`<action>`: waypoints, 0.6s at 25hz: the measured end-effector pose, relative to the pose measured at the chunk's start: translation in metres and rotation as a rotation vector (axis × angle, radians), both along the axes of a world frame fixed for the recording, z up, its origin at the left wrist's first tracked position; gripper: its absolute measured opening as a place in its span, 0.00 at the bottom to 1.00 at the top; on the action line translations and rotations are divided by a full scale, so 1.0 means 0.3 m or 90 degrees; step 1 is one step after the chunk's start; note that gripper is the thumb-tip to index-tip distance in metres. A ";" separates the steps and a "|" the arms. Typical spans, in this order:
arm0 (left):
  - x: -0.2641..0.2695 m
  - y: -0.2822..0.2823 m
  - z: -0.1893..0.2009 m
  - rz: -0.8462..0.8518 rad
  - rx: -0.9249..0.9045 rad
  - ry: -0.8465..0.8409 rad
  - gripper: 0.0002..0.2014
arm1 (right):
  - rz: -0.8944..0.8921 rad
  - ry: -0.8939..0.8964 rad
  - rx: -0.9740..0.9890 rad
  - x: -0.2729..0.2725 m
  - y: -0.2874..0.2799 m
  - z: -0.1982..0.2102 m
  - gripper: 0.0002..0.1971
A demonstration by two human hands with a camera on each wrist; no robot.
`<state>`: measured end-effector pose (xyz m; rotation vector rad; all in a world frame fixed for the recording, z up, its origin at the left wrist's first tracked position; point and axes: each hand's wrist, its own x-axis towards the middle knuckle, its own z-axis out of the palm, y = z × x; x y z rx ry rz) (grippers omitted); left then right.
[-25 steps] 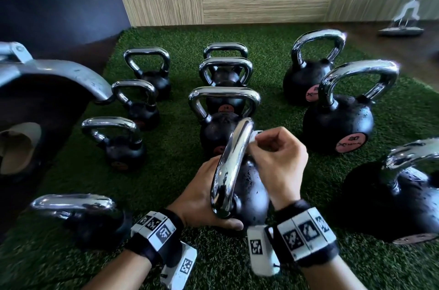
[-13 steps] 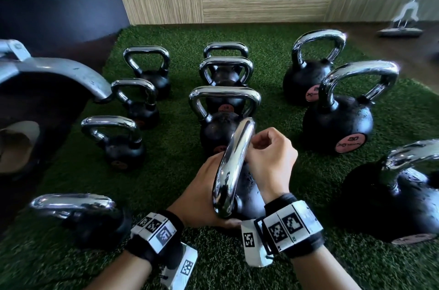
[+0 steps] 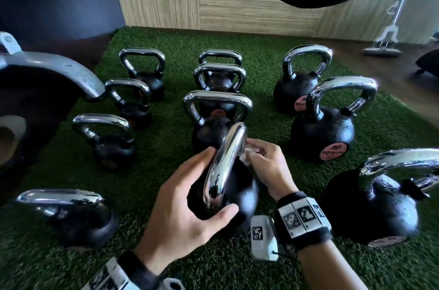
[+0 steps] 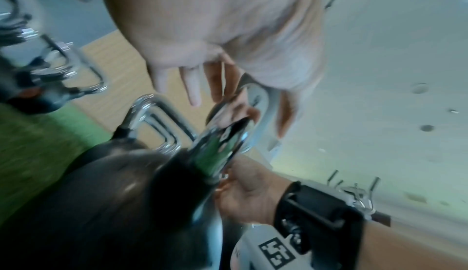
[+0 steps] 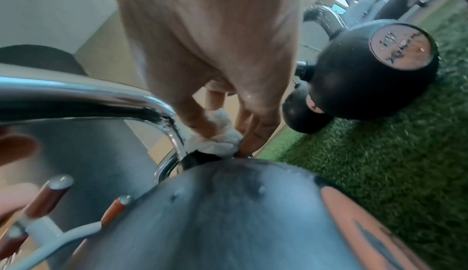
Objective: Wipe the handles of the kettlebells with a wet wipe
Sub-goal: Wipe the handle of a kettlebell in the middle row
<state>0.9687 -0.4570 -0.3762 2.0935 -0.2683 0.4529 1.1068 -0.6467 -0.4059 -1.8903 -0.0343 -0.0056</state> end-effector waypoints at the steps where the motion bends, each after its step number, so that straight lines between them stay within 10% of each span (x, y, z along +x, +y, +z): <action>1: 0.007 -0.010 0.027 0.028 0.053 -0.014 0.46 | 0.065 0.035 0.048 0.006 0.015 0.024 0.09; 7: 0.022 -0.031 0.070 0.070 0.091 0.017 0.42 | 0.131 0.029 -0.007 0.045 0.034 -0.023 0.25; 15: 0.135 0.107 0.164 -0.119 0.186 0.125 0.44 | -0.076 -0.031 -0.064 -0.094 -0.016 -0.056 0.18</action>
